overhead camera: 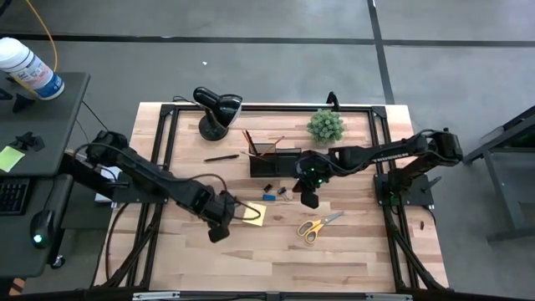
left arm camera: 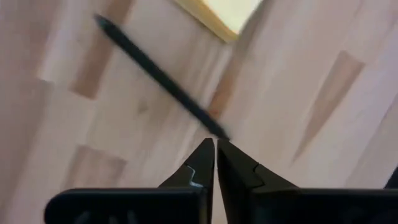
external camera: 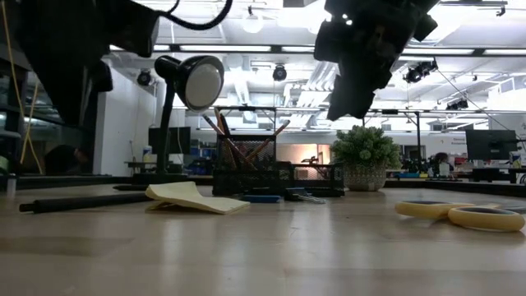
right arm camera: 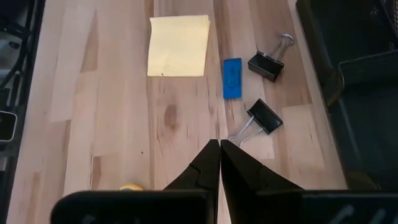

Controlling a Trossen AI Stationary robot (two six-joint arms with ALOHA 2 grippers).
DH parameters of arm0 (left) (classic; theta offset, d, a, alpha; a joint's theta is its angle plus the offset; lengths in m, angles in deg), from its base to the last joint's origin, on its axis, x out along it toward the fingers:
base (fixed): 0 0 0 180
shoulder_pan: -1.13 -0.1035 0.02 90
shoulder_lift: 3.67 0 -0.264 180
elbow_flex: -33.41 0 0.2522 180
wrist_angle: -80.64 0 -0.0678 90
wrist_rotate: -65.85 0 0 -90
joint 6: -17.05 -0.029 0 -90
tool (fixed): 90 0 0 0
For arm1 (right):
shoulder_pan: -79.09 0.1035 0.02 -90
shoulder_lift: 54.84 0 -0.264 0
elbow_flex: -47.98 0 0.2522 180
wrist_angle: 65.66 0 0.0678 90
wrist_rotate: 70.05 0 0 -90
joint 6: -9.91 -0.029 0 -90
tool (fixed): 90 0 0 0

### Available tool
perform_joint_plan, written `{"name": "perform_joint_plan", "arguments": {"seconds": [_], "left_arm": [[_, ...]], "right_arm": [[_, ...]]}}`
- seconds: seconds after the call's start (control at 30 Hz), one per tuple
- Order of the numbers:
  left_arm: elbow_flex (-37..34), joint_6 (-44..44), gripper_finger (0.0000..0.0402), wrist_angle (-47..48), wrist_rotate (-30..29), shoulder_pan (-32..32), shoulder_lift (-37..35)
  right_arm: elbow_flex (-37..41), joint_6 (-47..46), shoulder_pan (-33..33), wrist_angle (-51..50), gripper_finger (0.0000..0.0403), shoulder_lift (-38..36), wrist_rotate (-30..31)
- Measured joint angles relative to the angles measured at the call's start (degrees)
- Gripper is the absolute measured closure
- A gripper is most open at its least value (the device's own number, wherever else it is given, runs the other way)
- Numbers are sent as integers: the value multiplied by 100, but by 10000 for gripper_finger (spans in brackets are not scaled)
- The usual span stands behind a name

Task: Pick and place office supplies into organizer
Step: Put the bottom black pen into the black desk organizer

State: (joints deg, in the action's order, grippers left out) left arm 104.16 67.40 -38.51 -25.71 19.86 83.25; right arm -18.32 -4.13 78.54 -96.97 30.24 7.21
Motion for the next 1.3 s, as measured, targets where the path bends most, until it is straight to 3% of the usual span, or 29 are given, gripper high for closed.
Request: {"name": "perform_joint_plan", "arguments": {"seconds": [0.37,0.6,0.77,1.3], "left_arm": [[-9,707,264,-700,218,250,819],[-13,1123,218,-645,239,273,1283],[-11,1169,213,-607,354,269,1448],[-20,1936,259,-617,90,271,1451]], "right_arm": [[0,-253,35,302,392,0,37],[0,-396,91,402,392,0,42],[0,-396,229,472,392,0,39],[0,-402,514,539,392,0,357]]}}
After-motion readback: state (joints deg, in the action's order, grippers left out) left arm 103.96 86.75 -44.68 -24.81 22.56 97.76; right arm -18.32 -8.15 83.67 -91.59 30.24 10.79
